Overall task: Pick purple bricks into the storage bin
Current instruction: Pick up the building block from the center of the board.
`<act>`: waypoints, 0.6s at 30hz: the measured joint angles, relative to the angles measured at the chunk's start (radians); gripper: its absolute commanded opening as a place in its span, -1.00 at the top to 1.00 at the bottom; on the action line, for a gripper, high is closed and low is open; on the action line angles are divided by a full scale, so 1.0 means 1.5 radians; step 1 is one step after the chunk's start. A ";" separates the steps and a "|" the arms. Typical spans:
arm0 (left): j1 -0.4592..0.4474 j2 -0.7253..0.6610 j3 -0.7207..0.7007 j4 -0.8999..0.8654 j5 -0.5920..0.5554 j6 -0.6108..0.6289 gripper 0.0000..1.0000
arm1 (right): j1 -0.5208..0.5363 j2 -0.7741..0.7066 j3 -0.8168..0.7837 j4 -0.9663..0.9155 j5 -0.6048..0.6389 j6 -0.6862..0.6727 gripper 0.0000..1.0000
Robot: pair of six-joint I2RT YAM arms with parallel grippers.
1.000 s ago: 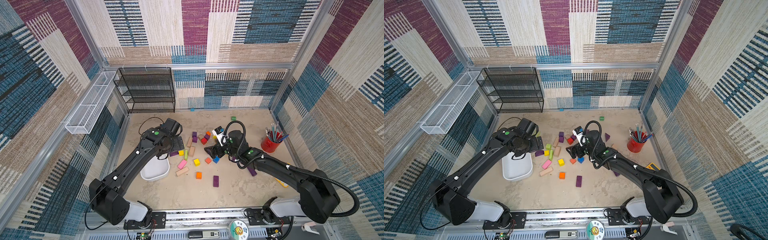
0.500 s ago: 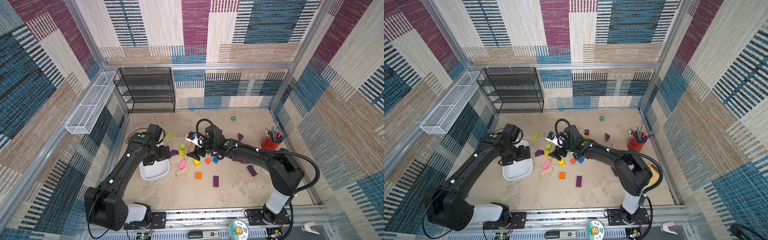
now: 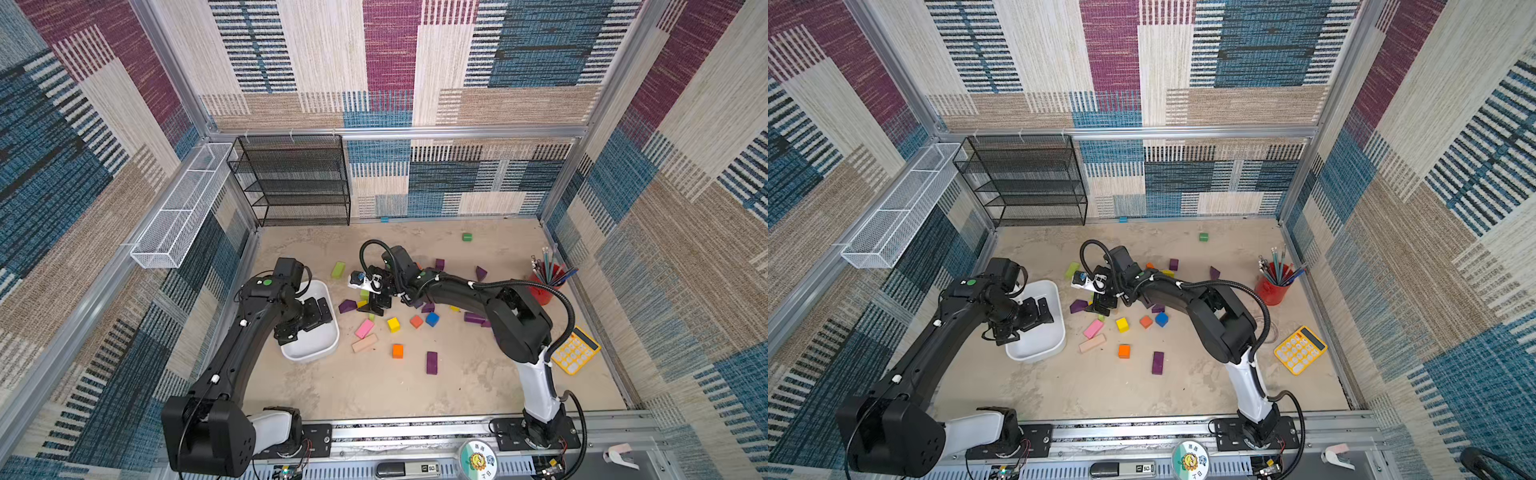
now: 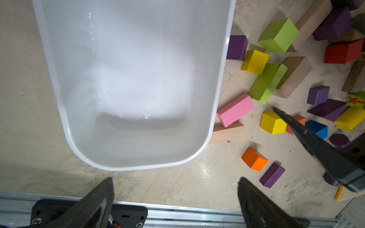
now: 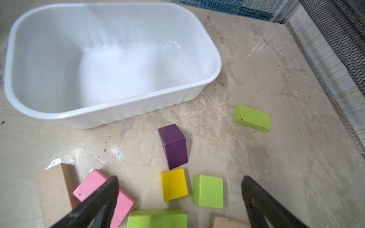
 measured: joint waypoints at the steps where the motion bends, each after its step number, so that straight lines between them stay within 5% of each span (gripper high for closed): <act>1: 0.004 -0.001 -0.003 0.000 0.002 0.000 -0.98 | 0.000 0.013 0.019 -0.010 -0.001 -0.005 -0.87; 18: 0.032 -0.024 -0.022 -0.027 0.006 0.008 -0.97 | 0.019 0.175 0.222 -0.118 -0.030 -0.019 -0.65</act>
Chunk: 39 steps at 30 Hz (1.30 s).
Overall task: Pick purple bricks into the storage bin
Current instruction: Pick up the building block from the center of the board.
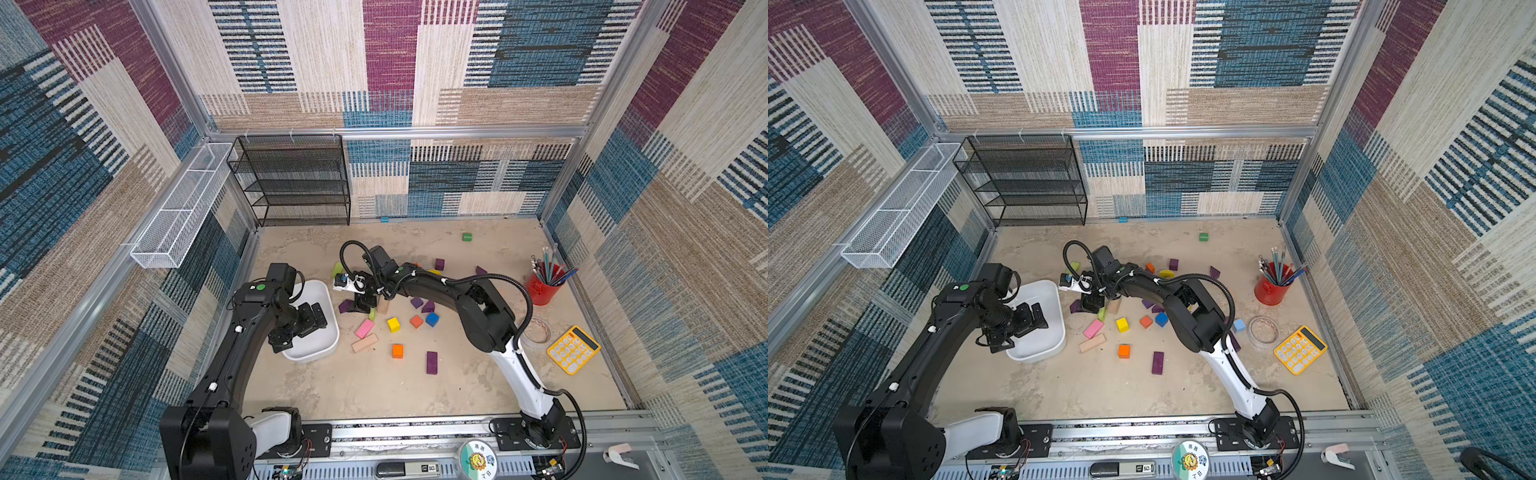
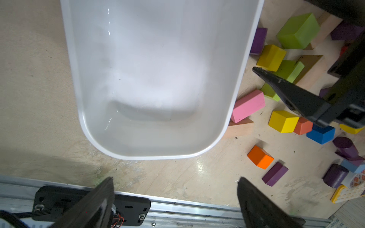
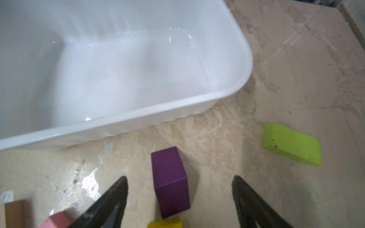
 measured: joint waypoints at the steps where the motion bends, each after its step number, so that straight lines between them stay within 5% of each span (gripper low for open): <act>1: 0.002 0.001 -0.001 -0.003 0.000 0.001 -0.97 | 0.001 0.005 0.006 -0.005 0.000 0.000 -0.64; 16: 0.005 -0.007 -0.004 -0.002 -0.006 0.055 -0.84 | 0.007 0.053 0.055 -0.035 0.006 0.004 -0.48; 27: 0.005 -0.031 -0.012 0.001 0.004 0.074 -0.84 | 0.014 0.083 0.090 -0.060 0.015 0.008 0.07; 39: 0.005 -0.050 -0.032 0.012 0.018 0.074 -0.81 | 0.017 0.070 0.069 -0.061 0.019 0.013 0.32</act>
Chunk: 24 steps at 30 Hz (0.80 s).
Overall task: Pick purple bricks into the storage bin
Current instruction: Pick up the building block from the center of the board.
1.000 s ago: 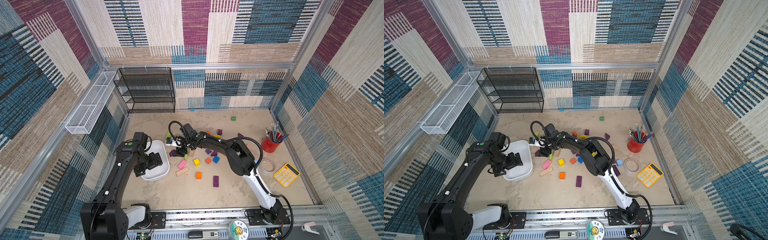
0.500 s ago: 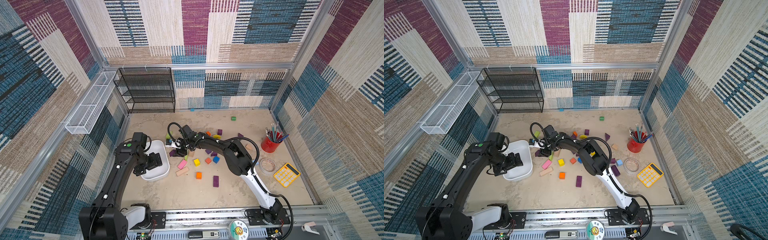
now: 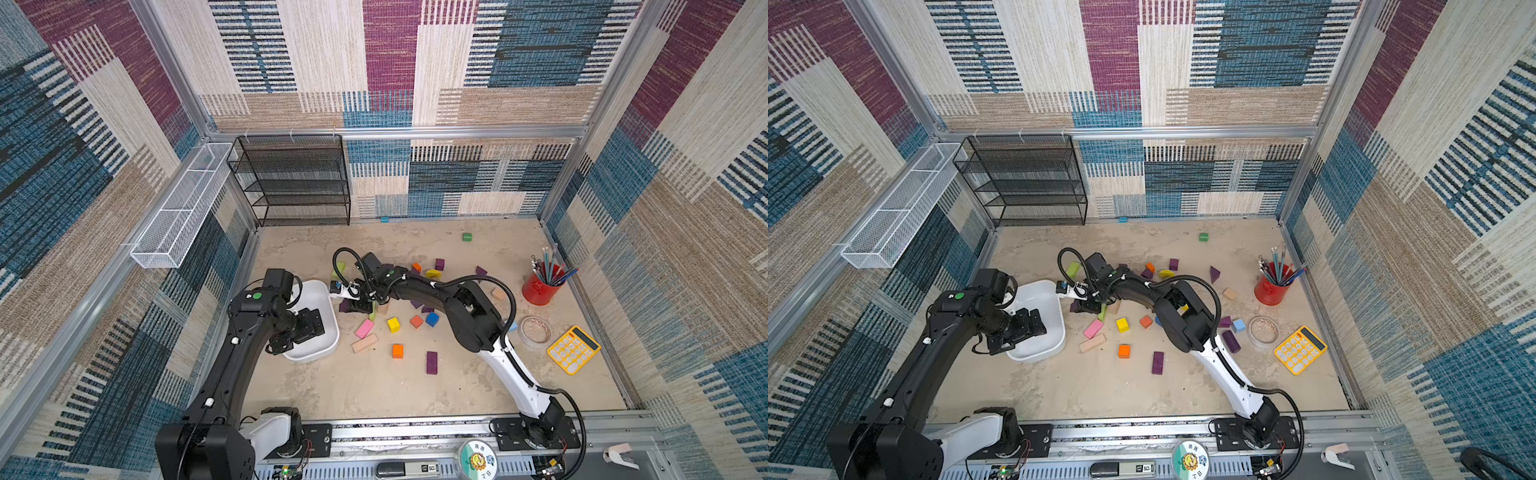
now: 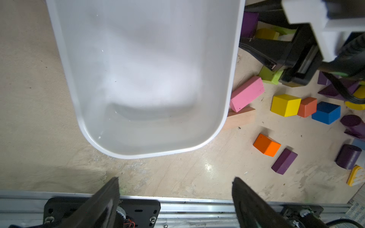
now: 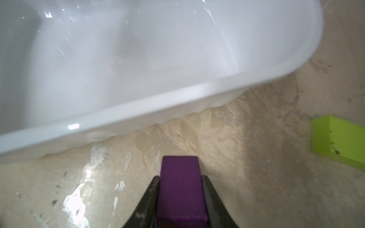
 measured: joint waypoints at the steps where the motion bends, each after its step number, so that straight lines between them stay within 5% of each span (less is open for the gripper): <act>1: 0.000 -0.004 -0.003 0.001 0.001 0.000 -0.81 | 0.000 -0.002 -0.002 0.000 0.000 0.004 0.32; 24: 0.001 -0.080 -0.023 0.035 0.003 -0.003 -0.82 | 0.000 -0.100 -0.092 0.062 0.065 0.071 0.40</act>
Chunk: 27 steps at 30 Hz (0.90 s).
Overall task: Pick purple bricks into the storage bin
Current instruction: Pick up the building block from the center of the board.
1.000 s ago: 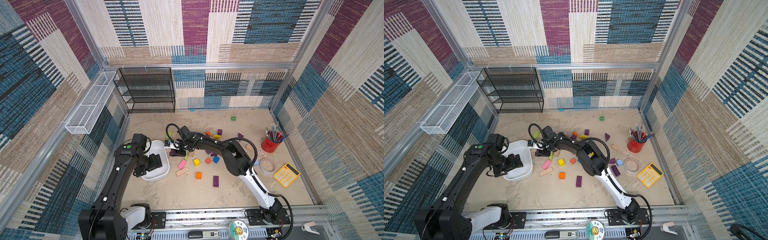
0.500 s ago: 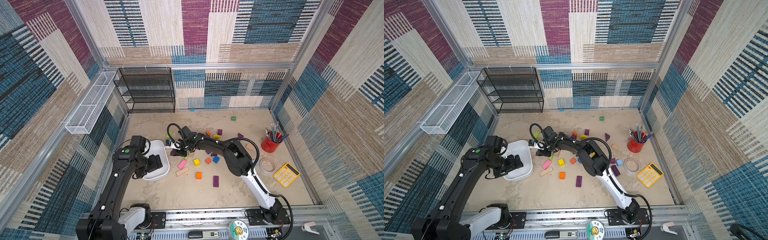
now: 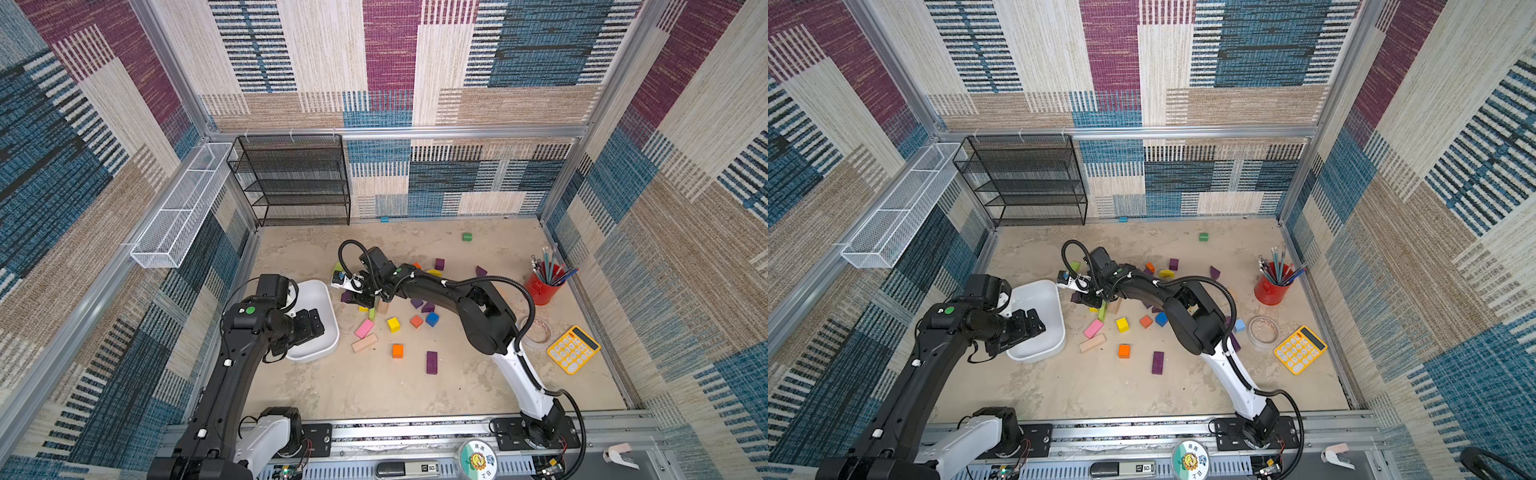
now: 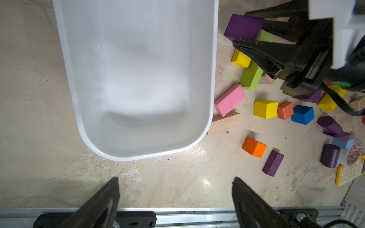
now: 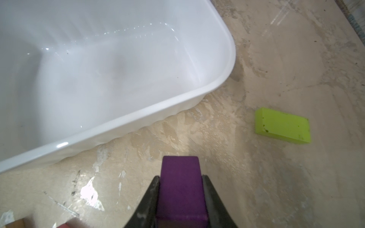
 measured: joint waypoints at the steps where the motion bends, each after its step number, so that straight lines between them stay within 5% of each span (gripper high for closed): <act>1: 0.000 -0.002 -0.001 0.003 0.000 0.000 -0.81 | 0.000 -0.006 -0.006 0.000 0.006 0.001 0.41; 27: 0.000 -0.061 -0.010 0.008 -0.057 -0.029 -0.85 | 0.066 -0.202 -0.190 0.076 0.123 0.149 0.38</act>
